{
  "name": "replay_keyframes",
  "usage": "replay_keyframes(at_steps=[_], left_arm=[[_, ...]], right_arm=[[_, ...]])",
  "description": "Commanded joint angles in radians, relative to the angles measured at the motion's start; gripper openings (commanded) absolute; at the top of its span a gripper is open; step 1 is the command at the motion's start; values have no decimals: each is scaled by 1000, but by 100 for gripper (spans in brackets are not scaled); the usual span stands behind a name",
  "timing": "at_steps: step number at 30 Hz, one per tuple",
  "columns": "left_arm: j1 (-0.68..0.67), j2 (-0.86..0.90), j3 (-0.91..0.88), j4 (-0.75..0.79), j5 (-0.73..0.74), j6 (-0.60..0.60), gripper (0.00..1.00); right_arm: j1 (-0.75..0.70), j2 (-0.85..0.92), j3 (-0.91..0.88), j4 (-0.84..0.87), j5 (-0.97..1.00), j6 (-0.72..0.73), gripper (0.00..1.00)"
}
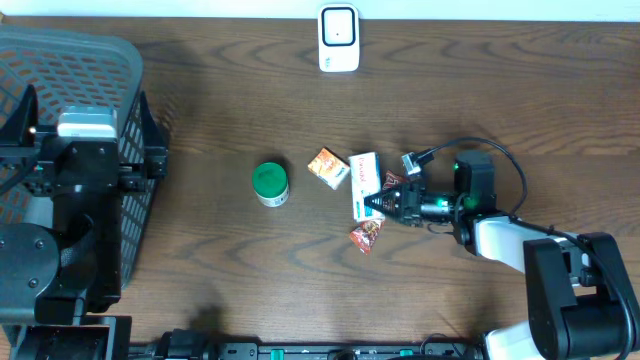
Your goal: Scan the item barcode
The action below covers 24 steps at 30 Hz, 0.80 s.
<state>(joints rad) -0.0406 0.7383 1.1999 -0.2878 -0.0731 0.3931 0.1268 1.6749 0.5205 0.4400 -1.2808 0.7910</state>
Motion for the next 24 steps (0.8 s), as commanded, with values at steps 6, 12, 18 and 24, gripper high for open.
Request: replay_keyframes(at_steps=[6,12,18,24], left_arm=[[6,-2,-5,-3,13,6,98],[6,-2,-5,-35,13,6,98],[6,-2,-5,-120,13,6,98],[6,-1,-5,-314,13,6,98]], right_arm=[[-14,2,-8,19,-281,69,12],[-15,2,-12,13,-281,223,1],[-15,2,-12,13,-281,485,1],[-16,3,-12,12,-281,718,1]])
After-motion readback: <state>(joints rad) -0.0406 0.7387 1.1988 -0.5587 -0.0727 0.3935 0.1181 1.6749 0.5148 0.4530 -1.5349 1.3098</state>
